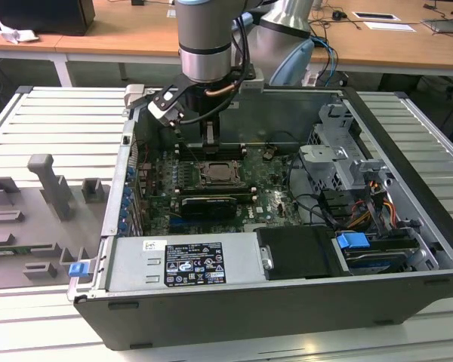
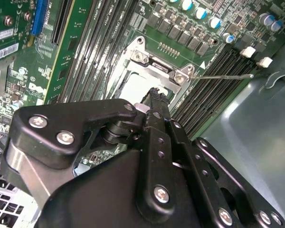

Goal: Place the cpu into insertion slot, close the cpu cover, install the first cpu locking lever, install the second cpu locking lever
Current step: 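Close the cpu cover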

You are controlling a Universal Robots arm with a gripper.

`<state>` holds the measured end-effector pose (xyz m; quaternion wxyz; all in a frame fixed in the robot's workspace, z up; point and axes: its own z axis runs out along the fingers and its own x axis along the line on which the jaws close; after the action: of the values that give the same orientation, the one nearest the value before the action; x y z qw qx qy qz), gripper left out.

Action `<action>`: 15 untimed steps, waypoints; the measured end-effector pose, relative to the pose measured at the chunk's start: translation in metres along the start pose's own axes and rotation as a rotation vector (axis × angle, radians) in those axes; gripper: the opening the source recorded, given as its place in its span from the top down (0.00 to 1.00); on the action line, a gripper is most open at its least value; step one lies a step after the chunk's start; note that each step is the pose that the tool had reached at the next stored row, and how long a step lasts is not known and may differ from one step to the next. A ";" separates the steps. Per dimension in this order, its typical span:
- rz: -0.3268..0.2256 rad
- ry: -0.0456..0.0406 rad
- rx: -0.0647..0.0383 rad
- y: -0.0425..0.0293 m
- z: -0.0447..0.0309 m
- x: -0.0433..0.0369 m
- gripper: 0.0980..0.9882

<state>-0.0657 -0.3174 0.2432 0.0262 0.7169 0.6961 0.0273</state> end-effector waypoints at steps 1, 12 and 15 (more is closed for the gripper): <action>0.000 0.0000 0.000 -0.0001 0.0007 0.0000 0.99; 0.000 0.0000 0.000 -0.0035 0.0034 -0.0001 0.99; 0.000 0.0000 0.000 -0.0057 0.0033 -0.0001 0.99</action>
<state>-0.0711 -0.3174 0.2395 0.0262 0.7170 0.6961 0.0273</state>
